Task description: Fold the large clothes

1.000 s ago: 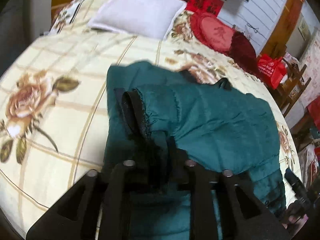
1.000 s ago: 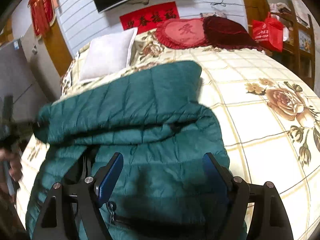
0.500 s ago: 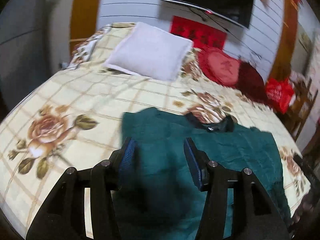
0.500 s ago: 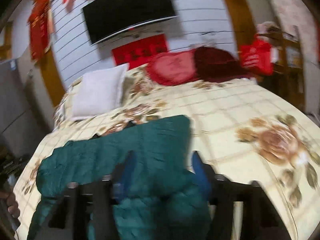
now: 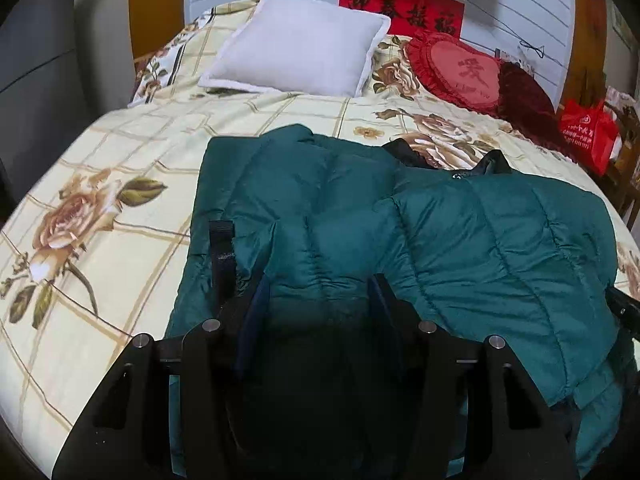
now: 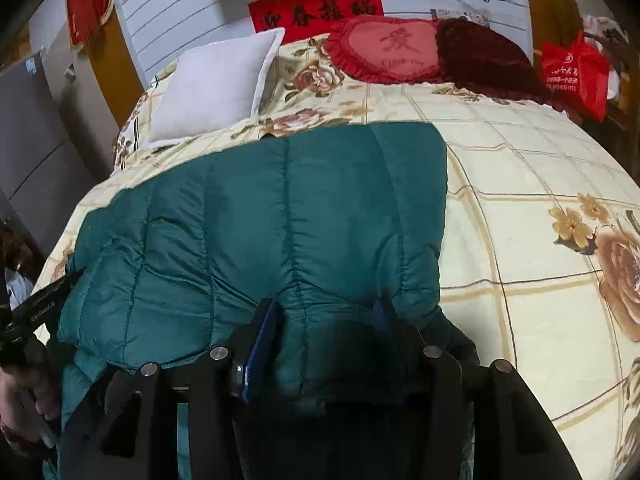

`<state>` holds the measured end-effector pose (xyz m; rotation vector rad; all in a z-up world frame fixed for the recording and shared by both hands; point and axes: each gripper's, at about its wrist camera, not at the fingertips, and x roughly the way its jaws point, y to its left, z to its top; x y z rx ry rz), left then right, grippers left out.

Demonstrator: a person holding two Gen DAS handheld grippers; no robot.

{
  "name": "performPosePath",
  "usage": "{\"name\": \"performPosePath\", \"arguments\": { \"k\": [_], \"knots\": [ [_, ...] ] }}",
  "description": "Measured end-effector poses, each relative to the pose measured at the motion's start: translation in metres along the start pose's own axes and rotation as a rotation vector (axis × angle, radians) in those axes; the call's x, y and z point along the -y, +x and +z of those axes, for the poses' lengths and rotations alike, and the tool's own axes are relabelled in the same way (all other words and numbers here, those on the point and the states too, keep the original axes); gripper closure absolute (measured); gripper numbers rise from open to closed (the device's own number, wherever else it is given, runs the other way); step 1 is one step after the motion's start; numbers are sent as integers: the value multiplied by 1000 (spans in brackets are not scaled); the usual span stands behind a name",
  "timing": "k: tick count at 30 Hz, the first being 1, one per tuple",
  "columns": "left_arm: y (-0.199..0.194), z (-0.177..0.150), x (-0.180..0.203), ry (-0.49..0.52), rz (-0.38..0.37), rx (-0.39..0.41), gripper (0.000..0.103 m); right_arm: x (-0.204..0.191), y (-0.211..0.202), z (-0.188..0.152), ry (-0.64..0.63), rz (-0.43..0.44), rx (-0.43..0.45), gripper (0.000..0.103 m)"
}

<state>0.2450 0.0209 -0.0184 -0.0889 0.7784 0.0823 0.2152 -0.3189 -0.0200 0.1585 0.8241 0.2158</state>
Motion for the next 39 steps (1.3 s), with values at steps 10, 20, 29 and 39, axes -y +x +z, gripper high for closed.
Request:
{"name": "performPosePath", "arguments": {
  "k": [10,20,29,39],
  "knots": [
    [0,0,-8,-54,16,-6,50,-4,-21,58,128,-54,225,53],
    [2,1,-6,-47,41,-11,50,-2,64,76,28,-128,-51,52],
    [3,2,-6,-51,45,-15,50,-35,-28,44,10,-102,109,35],
    [3,1,-7,-47,49,-16,50,-27,7,-1,78,-111,-21,0]
  ]
}}
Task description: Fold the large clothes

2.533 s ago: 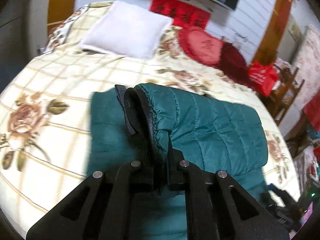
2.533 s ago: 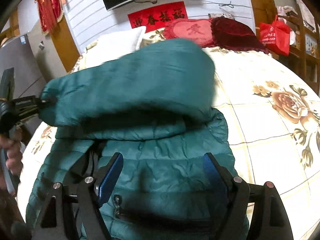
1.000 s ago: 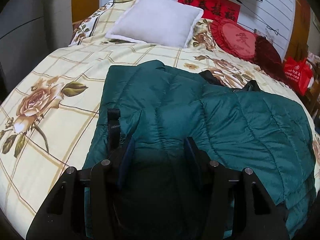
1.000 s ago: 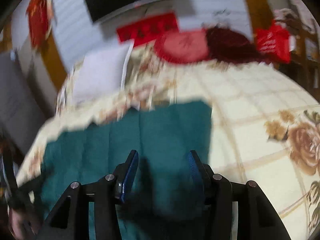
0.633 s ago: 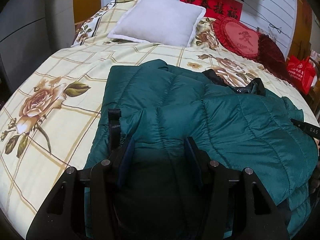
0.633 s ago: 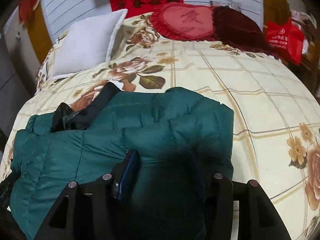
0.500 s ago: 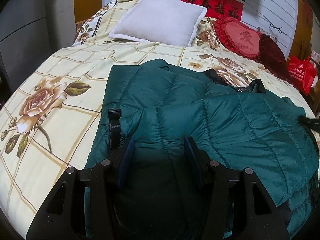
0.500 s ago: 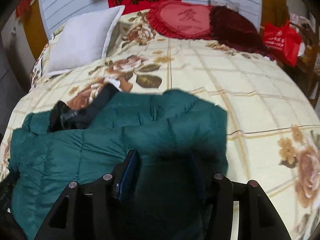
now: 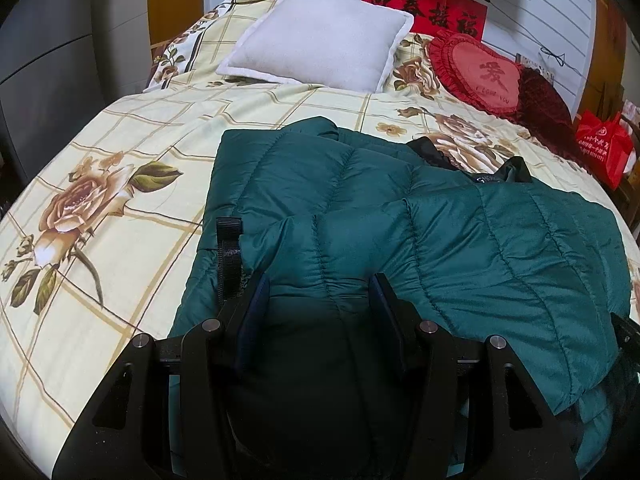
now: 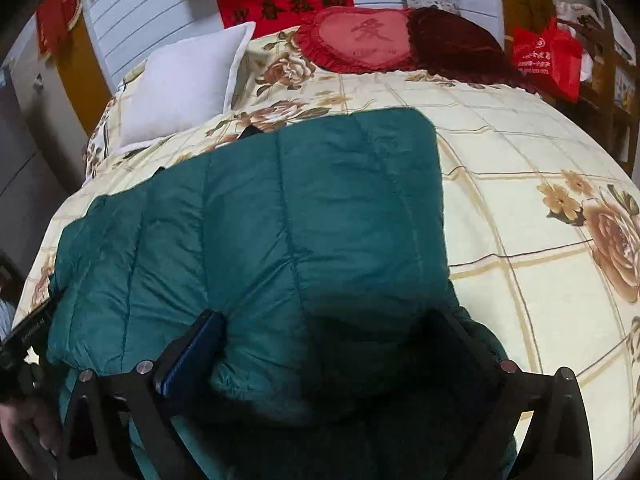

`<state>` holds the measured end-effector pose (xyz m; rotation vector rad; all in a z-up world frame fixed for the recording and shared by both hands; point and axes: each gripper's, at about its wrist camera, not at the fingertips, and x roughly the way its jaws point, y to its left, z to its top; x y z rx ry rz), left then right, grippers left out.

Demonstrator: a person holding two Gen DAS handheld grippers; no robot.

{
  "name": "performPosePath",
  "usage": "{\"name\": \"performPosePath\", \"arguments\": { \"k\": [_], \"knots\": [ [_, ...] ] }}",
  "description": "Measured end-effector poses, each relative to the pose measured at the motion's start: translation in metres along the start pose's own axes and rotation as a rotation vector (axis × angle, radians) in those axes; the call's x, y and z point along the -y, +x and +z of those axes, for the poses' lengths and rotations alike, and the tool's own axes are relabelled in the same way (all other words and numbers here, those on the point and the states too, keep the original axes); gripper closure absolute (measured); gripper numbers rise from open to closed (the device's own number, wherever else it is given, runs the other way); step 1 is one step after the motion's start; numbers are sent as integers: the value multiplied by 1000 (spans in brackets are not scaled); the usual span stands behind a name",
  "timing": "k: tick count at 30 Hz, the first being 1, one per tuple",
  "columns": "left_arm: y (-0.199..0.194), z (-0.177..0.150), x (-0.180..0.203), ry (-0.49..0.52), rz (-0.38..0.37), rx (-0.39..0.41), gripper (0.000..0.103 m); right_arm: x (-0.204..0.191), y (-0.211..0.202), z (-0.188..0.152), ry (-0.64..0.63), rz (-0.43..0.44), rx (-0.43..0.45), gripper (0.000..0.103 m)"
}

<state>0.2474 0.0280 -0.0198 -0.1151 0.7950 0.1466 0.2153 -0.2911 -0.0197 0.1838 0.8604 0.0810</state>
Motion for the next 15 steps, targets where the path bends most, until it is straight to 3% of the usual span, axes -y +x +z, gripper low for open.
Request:
{"name": "performPosePath", "arguments": {
  "k": [11,15],
  "knots": [
    [0,0,0,0,0,0,50,3,-7,0,15,8,35,1],
    [0,0,-1,-1,-1,0,50,-9,-50,2,-16,-41,241,4]
  ]
}}
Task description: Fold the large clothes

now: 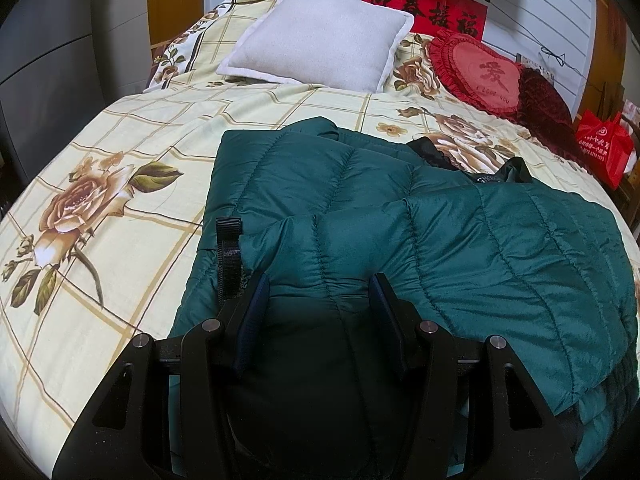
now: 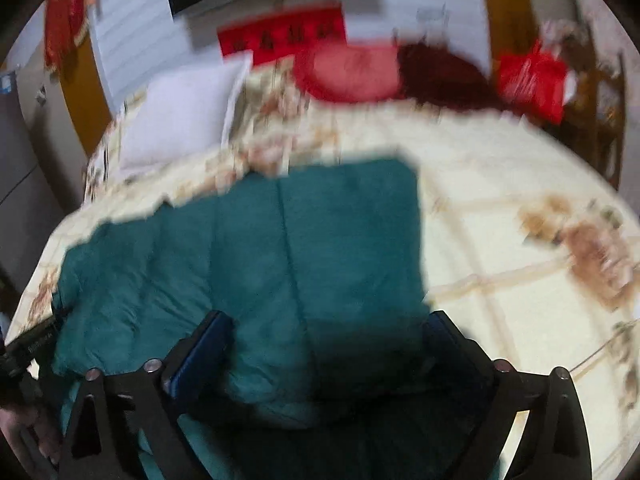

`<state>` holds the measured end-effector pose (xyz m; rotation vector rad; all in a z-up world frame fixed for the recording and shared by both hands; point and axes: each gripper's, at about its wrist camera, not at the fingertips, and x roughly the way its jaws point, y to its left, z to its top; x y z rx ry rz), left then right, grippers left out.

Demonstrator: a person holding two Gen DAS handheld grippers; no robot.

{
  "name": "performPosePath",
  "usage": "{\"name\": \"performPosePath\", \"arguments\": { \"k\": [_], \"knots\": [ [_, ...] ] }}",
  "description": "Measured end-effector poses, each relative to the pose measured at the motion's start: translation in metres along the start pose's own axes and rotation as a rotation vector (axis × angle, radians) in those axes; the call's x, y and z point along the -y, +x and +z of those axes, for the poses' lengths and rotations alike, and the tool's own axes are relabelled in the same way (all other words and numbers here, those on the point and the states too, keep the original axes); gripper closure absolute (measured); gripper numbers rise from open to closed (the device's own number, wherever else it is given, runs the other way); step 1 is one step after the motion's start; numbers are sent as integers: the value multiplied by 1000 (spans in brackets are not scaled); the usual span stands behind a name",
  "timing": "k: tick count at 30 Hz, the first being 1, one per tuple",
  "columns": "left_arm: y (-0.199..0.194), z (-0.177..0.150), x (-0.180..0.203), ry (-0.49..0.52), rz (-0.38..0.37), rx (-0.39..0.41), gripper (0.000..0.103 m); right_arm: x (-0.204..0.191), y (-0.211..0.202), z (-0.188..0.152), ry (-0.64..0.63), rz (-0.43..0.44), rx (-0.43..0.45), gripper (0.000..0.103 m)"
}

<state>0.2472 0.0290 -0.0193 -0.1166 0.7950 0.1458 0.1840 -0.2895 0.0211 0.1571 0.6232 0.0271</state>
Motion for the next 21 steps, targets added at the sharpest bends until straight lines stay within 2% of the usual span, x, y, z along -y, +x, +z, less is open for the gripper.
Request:
{"name": "performPosePath", "arguments": {
  "k": [1,3,6,8,9,11,21],
  "knots": [
    [0,0,0,0,1,0,50,-9,-13,5,-33,20,58,4],
    [0,0,0,0,1,0,50,-26,-21,9,-90,85,77,4],
    [0,0,0,1,1,0,50,-52,-9,3,-159,157,-2,4],
    [0,0,0,0,1,0,50,-62,12,-6,-184,181,-108,4],
    [0,0,0,0,0,0,50,-65,25,-11,-193,177,-169,4],
    [0,0,0,1,1,-1,50,-64,39,-16,-191,178,-214,1],
    [0,0,0,1,1,-1,50,-63,41,-19,-194,173,-217,0]
  ]
}}
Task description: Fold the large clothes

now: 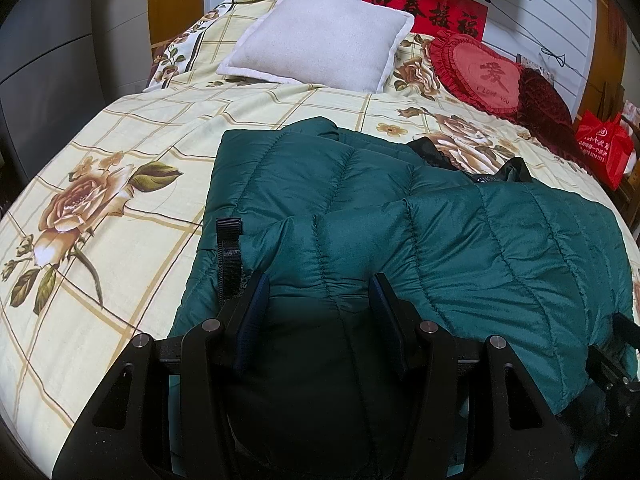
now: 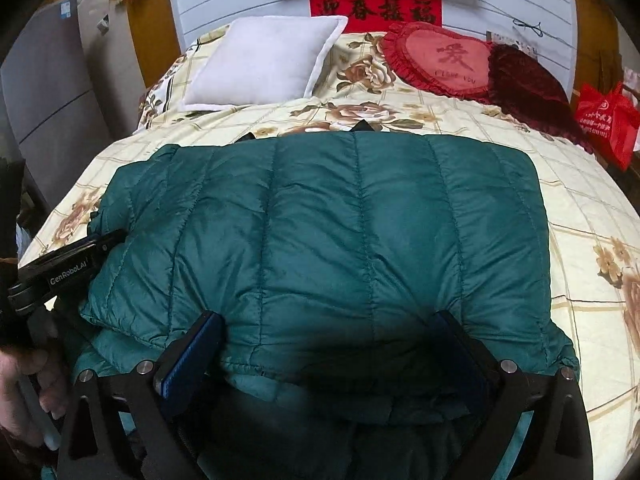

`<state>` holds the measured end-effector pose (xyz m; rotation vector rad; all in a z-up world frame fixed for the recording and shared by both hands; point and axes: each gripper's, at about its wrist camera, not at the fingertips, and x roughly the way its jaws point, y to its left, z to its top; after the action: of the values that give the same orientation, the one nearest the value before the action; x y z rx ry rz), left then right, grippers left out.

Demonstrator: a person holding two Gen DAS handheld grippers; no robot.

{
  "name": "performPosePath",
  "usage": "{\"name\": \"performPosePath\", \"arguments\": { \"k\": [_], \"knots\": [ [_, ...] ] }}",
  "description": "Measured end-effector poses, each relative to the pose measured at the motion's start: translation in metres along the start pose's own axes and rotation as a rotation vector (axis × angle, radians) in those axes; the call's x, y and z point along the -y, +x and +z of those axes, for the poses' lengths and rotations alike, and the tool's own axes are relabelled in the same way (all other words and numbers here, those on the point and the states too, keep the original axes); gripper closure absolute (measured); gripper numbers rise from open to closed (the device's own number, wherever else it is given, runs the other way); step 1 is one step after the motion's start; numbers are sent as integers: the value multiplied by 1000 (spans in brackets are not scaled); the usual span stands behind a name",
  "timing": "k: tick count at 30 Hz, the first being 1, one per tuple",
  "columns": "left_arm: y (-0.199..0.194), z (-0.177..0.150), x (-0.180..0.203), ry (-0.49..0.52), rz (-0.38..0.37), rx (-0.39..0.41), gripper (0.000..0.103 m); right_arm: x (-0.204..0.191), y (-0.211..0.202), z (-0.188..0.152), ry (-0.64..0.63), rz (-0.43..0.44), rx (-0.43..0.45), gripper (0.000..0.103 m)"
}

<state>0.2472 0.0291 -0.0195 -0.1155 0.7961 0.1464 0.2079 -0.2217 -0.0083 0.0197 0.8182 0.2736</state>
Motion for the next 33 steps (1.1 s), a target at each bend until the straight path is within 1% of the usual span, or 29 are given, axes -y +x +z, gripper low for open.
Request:
{"name": "performPosePath", "arguments": {
  "k": [7,16,33],
  "knots": [
    [0,0,0,0,0,-1,50,3,-2,-2,1,4,4,0],
    [0,0,0,0,0,-2,50,-2,0,-2,-19,-28,-2,0],
    [0,0,0,1,0,-3,50,-2,-1,-2,-17,-26,-1,0]
  ]
}}
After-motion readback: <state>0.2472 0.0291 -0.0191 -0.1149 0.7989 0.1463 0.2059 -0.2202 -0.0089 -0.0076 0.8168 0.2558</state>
